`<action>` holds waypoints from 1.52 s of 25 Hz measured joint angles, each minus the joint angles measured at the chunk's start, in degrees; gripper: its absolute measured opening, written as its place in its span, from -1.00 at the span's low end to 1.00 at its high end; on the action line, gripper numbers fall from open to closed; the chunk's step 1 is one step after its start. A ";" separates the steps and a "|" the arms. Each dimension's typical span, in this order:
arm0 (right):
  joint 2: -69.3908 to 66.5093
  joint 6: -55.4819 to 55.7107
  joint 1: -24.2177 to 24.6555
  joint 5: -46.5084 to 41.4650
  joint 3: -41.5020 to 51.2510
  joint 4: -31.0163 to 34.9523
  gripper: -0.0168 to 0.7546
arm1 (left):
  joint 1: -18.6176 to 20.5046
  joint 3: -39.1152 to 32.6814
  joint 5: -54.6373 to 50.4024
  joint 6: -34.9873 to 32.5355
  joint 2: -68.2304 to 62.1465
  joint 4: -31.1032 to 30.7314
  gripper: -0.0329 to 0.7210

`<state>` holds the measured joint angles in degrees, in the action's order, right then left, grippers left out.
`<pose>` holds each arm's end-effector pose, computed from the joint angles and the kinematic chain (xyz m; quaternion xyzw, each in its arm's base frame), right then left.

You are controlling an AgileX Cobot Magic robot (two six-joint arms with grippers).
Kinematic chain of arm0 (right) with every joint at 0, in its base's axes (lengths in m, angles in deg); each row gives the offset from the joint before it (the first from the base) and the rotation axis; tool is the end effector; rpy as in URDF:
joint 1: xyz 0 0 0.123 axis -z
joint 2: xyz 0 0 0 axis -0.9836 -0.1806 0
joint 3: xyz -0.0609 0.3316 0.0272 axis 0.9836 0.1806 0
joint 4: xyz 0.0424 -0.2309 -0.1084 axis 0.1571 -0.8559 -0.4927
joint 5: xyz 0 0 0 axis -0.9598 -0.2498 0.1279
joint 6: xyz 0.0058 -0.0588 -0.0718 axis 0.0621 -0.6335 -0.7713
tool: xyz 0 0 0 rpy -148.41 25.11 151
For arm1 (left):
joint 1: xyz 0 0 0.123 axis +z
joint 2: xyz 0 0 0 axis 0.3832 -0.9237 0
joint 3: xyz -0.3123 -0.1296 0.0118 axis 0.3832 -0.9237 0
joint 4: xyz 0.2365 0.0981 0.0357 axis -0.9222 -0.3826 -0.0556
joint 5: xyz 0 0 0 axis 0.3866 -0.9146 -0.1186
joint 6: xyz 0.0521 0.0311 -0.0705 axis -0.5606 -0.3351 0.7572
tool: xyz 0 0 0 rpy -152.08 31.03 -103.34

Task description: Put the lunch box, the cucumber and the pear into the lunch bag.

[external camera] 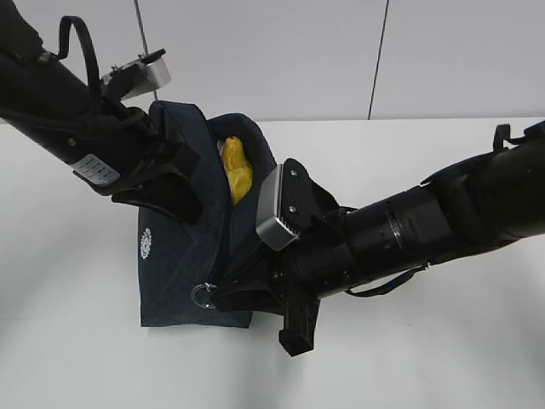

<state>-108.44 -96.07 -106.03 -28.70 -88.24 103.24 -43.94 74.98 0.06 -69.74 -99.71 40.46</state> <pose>0.2894 0.2232 0.2098 -0.5692 0.6331 0.3587 0.3829 0.3068 -0.1645 0.3016 0.2139 0.9347 -0.2523 0.1300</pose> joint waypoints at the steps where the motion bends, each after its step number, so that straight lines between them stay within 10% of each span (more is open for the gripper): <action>1: 0.27 0.27 0.00 0.00 0.00 -0.15 -0.96 | 0.00 0.00 0.05 0.00 0.00 0.00 -0.90; 38: 12.32 -2.58 0.00 5.57 -0.08 4.52 -0.96 | 0.00 0.05 -1.72 -0.05 0.00 -1.56 -0.90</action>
<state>-96.12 -98.65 -106.03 -23.13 -88.32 107.76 -43.94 75.03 -1.66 -69.80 -99.71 38.90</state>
